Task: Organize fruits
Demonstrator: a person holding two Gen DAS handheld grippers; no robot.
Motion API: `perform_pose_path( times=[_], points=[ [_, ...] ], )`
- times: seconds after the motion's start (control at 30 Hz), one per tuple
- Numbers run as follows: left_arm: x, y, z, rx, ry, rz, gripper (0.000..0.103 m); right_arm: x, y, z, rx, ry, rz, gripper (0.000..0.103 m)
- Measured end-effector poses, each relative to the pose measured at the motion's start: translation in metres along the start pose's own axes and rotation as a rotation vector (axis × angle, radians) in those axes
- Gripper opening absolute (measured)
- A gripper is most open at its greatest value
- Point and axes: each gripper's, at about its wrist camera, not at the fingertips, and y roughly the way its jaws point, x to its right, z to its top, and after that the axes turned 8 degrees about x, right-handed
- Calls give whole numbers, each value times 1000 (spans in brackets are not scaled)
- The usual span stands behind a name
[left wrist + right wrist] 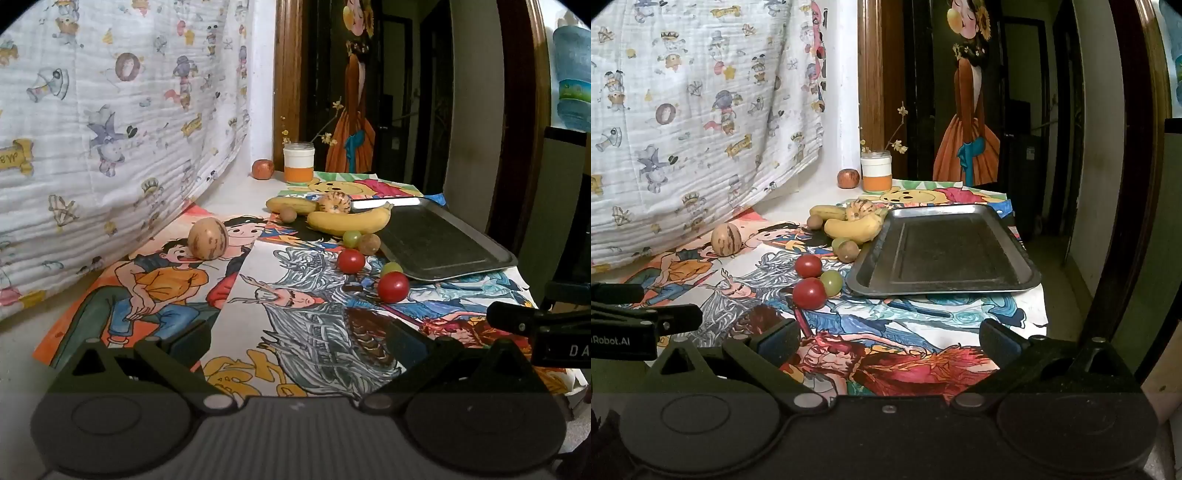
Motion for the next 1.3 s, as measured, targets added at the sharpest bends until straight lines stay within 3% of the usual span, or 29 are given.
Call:
perform_pose_path(
  times=[1.3],
  points=[
    [1, 0, 0, -9, -3, -1, 103, 0, 2, -1, -7, 3, 1, 103]
  ],
)
